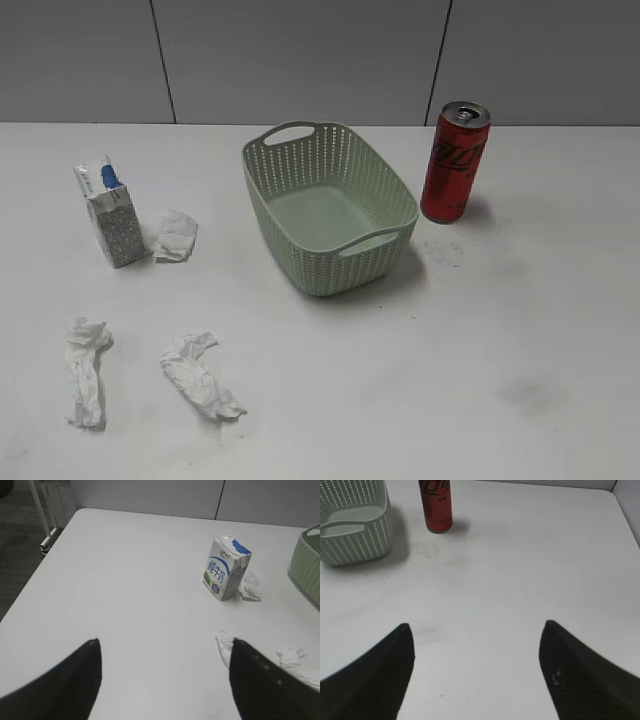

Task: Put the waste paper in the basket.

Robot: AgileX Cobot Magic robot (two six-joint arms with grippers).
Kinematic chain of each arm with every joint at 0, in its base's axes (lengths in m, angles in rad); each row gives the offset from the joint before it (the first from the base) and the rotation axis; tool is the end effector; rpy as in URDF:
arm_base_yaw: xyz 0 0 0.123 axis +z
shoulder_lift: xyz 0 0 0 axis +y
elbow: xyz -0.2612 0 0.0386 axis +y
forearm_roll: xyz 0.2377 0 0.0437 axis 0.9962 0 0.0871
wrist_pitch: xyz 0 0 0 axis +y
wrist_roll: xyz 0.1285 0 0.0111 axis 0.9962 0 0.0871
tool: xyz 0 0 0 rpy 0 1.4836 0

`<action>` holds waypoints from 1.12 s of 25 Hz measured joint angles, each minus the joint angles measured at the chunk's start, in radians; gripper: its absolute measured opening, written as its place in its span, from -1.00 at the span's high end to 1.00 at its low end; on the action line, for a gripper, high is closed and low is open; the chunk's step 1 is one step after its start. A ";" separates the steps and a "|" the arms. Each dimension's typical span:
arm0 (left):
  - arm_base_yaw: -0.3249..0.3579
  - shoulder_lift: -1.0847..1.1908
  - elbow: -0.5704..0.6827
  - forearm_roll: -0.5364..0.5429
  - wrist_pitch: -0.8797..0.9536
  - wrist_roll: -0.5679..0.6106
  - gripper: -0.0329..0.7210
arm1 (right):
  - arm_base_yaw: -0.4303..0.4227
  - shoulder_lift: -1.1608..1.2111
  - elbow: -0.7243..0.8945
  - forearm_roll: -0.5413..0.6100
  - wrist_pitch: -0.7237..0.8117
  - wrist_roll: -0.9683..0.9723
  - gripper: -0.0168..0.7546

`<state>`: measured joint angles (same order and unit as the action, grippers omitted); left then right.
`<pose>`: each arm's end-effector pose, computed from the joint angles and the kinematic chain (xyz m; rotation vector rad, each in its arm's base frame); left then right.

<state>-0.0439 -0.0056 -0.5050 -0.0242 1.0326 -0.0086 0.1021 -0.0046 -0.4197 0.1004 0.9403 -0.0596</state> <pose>0.0414 -0.0045 0.2600 0.0363 2.0056 -0.0624 0.0529 0.0159 0.2448 -0.1543 1.9927 0.1464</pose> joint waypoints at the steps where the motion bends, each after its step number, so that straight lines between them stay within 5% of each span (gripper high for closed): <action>1: 0.000 0.000 0.000 0.000 0.000 0.000 -0.65 | 0.000 0.000 0.000 0.000 0.000 0.000 -0.57; 28: 0.000 0.000 0.000 0.000 0.000 -0.001 -0.65 | 0.000 0.000 0.000 0.002 -0.001 0.000 -0.57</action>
<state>-0.0439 -0.0056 -0.5050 -0.0242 1.0326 -0.0099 0.1021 -0.0046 -0.4197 0.1023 0.9395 -0.0596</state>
